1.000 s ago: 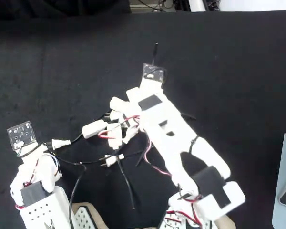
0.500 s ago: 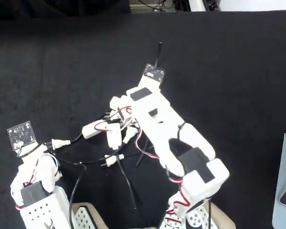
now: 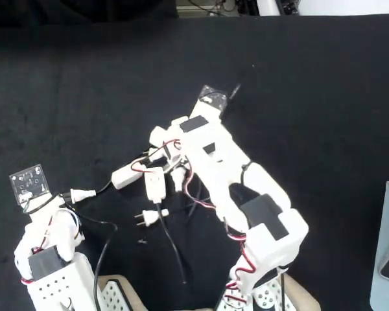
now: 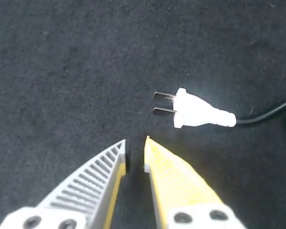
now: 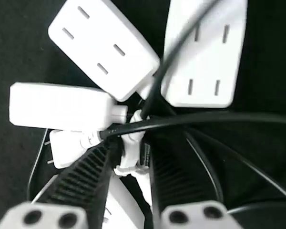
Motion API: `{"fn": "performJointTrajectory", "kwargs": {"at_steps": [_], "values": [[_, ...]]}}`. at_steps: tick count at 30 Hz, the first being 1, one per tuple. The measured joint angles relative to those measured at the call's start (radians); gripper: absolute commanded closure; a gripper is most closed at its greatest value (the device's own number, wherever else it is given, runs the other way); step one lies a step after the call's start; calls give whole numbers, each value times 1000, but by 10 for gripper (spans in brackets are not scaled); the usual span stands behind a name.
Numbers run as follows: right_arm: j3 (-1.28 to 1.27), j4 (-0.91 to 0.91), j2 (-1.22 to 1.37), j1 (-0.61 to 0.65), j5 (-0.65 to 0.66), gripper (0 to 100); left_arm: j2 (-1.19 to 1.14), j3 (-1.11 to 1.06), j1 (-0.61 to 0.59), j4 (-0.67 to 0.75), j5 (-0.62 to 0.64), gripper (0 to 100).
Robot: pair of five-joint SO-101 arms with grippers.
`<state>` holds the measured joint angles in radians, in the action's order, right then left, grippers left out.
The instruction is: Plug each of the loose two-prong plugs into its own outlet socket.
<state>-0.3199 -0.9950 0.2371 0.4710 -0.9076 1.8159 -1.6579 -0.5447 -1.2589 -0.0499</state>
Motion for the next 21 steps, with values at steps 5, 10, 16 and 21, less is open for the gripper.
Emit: {"fn": "performJointTrajectory", "kwargs": {"at_steps": [5,10,16,21], "values": [[0,0,0,-12,0,980,0,0,0,0,0,920],[5,0,5,-12,2,980,0,0,0,0,0,920],[5,9,11,-14,32,980,0,0,0,0,0,920],[38,11,49,-14,48,980,0,0,0,0,0,920]]}}
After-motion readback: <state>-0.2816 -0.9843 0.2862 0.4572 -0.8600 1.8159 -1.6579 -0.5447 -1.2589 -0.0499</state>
